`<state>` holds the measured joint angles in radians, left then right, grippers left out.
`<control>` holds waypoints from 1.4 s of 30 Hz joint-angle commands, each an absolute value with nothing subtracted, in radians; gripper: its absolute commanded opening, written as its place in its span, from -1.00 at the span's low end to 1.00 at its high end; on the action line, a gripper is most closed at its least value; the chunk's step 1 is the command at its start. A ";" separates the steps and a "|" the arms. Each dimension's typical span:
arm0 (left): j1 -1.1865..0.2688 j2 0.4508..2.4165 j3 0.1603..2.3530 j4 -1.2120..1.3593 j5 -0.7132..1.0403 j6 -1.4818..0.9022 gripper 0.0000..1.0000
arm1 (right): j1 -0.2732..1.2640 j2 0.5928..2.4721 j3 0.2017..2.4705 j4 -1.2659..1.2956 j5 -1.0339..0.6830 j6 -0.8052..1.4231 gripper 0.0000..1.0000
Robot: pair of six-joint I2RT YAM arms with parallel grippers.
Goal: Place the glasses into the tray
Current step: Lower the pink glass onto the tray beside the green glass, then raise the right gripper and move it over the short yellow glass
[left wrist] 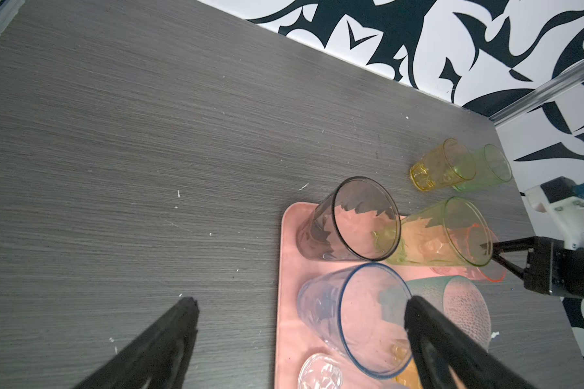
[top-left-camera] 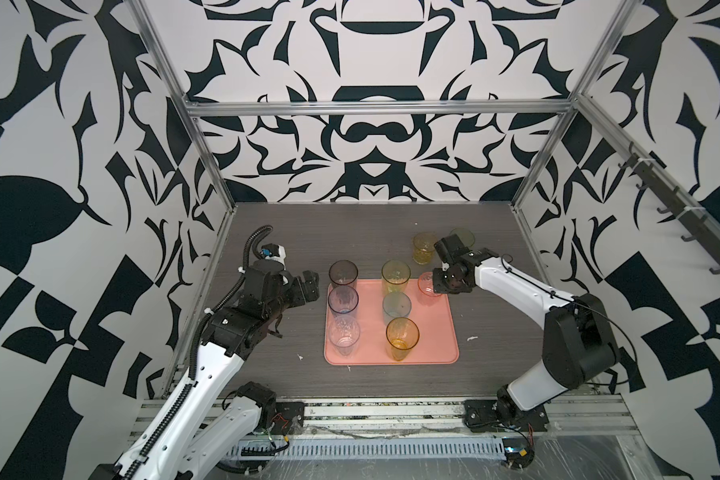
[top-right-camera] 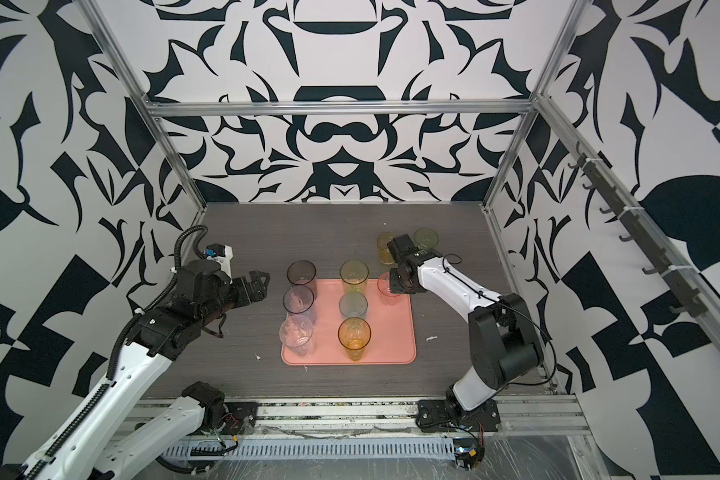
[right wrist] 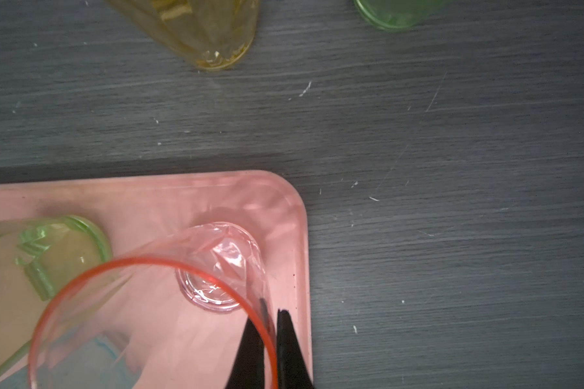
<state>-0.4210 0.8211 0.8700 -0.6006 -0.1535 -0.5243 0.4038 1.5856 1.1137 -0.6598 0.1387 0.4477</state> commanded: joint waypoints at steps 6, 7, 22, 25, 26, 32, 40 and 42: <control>-0.418 0.821 0.861 -0.608 -0.162 -0.534 0.99 | 0.410 1.587 1.170 -0.653 0.142 0.453 -0.72; -0.418 0.821 0.861 -0.609 -0.163 -0.534 0.99 | 0.410 1.586 1.174 -0.655 0.136 0.452 -0.65; -0.419 0.810 0.870 -0.613 -0.160 -0.538 0.99 | 0.410 1.550 1.297 -0.712 0.139 0.428 -0.42; -0.418 0.813 0.872 -0.612 -0.158 -0.538 0.99 | 0.408 1.544 1.319 -0.698 0.152 0.409 -0.36; -0.417 0.814 0.874 -0.614 -0.158 -0.538 0.99 | 0.408 1.546 1.332 -0.698 0.155 0.400 -0.32; -0.418 0.813 0.883 -0.620 -0.156 -0.540 0.99 | 0.401 1.589 1.426 -0.693 0.210 0.366 -0.16; -0.418 0.808 0.892 -0.635 -0.164 -0.541 0.99 | 0.359 1.670 1.499 -0.611 0.240 0.350 -0.04; -0.418 0.808 0.897 -0.640 -0.167 -0.541 0.99 | 0.342 1.697 1.517 -0.602 0.221 0.350 -0.02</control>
